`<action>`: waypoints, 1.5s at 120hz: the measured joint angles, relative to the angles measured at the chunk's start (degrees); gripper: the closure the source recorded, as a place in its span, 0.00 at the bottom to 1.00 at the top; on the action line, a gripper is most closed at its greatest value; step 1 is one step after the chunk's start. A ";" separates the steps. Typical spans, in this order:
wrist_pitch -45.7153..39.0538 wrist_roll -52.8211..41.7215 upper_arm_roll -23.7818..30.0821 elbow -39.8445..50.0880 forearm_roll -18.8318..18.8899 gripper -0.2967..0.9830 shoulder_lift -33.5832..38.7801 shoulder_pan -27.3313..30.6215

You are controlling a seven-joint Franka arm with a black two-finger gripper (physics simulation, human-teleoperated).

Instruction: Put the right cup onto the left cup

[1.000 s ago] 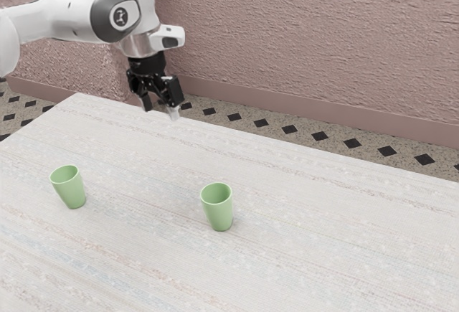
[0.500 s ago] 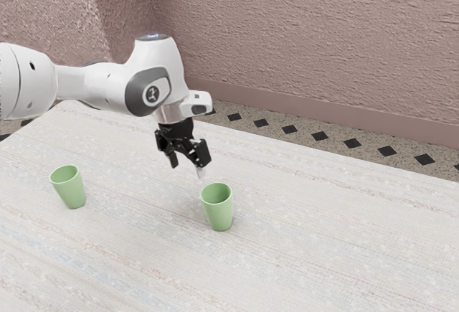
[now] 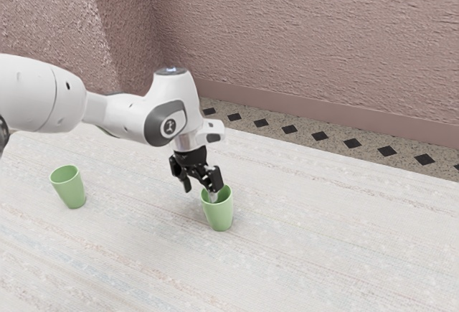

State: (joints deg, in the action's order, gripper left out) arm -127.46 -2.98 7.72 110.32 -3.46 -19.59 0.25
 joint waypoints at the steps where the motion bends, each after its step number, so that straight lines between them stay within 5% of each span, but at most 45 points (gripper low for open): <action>1: -0.07 0.03 0.00 0.00 0.00 0.29 -0.06 -0.01; 25: -1.09 0.57 0.61 -0.07 0.01 0.64 -0.41 -0.32; 50: -1.50 0.97 0.83 -0.08 0.04 0.79 -0.42 -0.33; 91: -0.89 1.52 1.46 -0.08 0.28 0.84 1.67 -0.34; 122: 6.09 1.71 1.28 0.04 0.40 0.84 11.36 0.34; 180: 20.11 1.58 -0.65 2.28 2.31 0.85 25.44 9.91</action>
State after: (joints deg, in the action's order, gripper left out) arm -107.35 -1.40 7.07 112.60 -1.15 5.85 10.16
